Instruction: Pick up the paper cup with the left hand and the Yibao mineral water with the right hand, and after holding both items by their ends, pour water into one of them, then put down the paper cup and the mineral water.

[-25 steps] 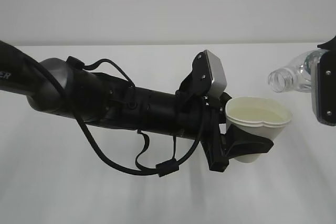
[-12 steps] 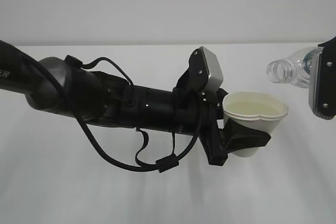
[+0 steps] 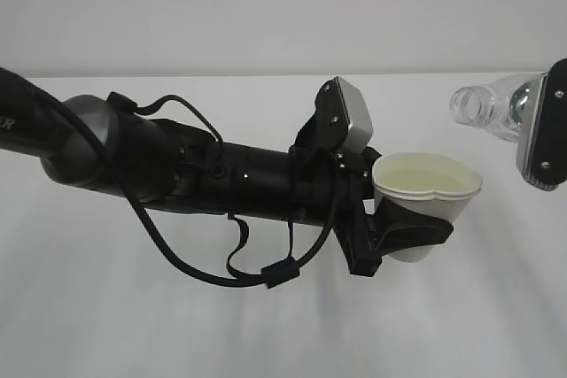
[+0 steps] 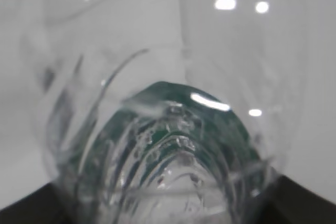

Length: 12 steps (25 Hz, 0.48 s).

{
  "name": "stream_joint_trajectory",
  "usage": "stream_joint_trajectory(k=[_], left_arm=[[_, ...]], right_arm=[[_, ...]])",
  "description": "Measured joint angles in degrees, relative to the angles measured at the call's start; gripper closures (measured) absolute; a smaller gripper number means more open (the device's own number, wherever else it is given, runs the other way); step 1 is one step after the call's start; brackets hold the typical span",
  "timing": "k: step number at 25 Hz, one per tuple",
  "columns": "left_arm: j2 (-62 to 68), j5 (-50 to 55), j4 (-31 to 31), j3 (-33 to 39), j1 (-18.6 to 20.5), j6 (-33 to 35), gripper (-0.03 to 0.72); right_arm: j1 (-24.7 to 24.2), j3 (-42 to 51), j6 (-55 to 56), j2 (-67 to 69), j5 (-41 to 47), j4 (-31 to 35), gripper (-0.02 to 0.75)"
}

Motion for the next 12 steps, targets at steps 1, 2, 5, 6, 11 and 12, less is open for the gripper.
stream_joint_trajectory(k=[1,2,5,6,11,12], left_arm=[[0.0,0.0,0.0,0.0,0.0,0.0,0.274],[0.0,0.0,0.0,0.0,0.0,0.0,0.274],[0.0,0.0,0.0,0.0,0.1,0.0,0.274],[0.0,0.0,0.0,0.0,0.3,0.0,0.274],[0.0,-0.4,0.0,0.0,2.2,0.0,0.276],[0.0,-0.6,-0.1,0.0,2.6,0.0,0.277]], right_arm=[[0.0,0.0,0.5,0.0,-0.1,0.0,0.282],[0.0,0.0,1.4,0.0,-0.1,0.0,0.282],[0.0,0.0,3.5,0.0,-0.3,0.0,0.282],[0.0,0.0,4.1,0.0,-0.4,0.0,0.282],[0.0,0.0,5.3,0.0,-0.8,0.0,0.282],[0.0,0.0,5.7,0.0,-0.9,0.0,0.282]])
